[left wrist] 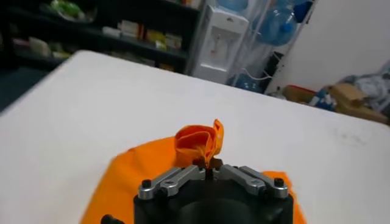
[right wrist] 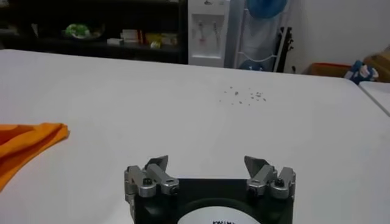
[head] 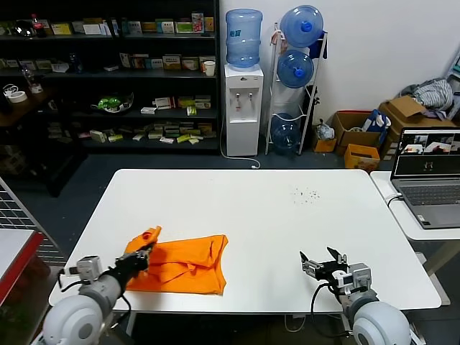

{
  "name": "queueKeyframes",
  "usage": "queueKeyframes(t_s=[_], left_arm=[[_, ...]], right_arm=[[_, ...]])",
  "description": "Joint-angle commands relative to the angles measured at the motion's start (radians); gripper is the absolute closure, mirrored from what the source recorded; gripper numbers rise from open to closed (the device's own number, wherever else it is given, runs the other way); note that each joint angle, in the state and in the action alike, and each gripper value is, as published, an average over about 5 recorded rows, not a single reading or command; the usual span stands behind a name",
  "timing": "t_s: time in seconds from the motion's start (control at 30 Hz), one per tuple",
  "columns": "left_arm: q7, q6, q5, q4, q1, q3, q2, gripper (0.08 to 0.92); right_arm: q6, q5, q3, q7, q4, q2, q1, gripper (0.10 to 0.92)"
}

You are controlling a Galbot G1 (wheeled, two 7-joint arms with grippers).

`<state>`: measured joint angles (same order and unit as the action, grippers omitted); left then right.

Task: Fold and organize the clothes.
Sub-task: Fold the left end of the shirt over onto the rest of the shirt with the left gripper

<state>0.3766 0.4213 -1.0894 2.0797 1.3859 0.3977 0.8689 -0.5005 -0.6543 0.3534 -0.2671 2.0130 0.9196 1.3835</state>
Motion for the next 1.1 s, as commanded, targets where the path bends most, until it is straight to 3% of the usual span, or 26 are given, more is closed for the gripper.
queueKeyframes(t_s=[0.03,0.67,0.93,1.1], left_arm=[[0.073,0.044,-0.121,-0.024,-0.189,-0.233,0.136,0.881],[0.028,0.038,-0.028,-0.098,-0.214,-0.258,0.185,0.860],[0.031,0.030,-0.061,-0.073,-0.203,-0.237,0.189,0.642],[0.035,0.039,-0.066,-0.036,-0.153,-0.186,0.131,0.503]], right_arm=[[-0.004,0.005,-0.002,-0.004,-0.001,0.007,0.001,0.203],[-0.005,0.000,-0.010,-0.005,-0.011,0.008,-0.004,0.203],[-0.005,-0.001,-0.011,-0.004,-0.018,0.005,-0.007,0.203],[-0.004,-0.003,-0.014,-0.003,-0.022,0.004,-0.012,0.203]])
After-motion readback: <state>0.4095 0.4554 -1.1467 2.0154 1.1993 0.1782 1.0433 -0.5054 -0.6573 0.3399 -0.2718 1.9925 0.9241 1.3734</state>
